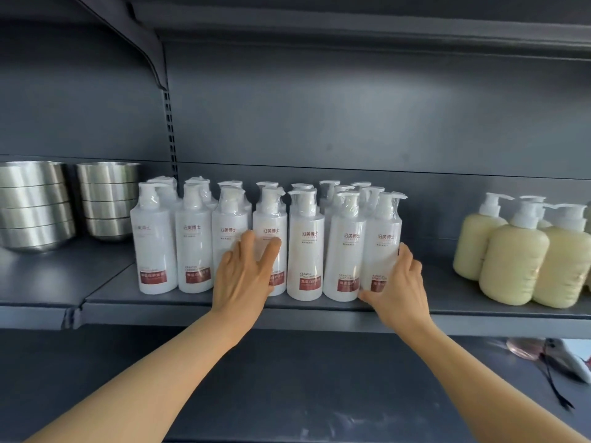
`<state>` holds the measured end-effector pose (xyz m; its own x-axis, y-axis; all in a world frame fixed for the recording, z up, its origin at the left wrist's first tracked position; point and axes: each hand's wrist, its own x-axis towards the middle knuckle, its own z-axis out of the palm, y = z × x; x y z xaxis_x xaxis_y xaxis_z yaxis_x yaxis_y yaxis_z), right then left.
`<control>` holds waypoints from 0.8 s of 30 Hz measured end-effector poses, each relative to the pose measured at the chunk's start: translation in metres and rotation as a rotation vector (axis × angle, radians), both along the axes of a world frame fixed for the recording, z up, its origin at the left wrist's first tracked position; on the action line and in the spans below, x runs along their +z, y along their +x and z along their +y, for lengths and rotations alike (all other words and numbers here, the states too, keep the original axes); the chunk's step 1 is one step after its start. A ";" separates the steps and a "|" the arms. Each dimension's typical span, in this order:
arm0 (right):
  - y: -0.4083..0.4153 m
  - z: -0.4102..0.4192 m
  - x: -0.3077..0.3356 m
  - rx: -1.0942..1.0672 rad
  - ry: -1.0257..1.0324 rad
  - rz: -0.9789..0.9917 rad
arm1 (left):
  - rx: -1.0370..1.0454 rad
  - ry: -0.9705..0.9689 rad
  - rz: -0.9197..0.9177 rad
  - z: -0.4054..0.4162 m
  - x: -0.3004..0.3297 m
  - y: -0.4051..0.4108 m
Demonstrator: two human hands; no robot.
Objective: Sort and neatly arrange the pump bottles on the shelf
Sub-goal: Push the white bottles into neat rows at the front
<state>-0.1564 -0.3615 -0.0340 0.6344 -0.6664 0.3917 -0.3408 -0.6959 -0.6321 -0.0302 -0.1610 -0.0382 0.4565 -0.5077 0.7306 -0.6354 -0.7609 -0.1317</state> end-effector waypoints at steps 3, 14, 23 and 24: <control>0.004 -0.005 -0.008 0.017 0.013 -0.025 | 0.025 -0.015 0.007 -0.002 -0.002 -0.003; 0.006 -0.018 -0.012 0.059 -0.025 -0.008 | -0.087 0.013 -0.072 -0.041 -0.009 -0.025; 0.006 -0.021 -0.010 0.118 0.015 -0.033 | -0.091 0.054 -0.110 -0.044 -0.008 -0.024; 0.004 -0.022 -0.008 0.128 0.025 -0.022 | -0.112 0.067 -0.127 -0.046 -0.007 -0.025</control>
<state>-0.1523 -0.3831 -0.0423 0.7062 -0.5904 0.3909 -0.2364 -0.7170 -0.6558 -0.0555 -0.2074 -0.0454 0.3006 -0.5996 0.7417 -0.6911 -0.6729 -0.2639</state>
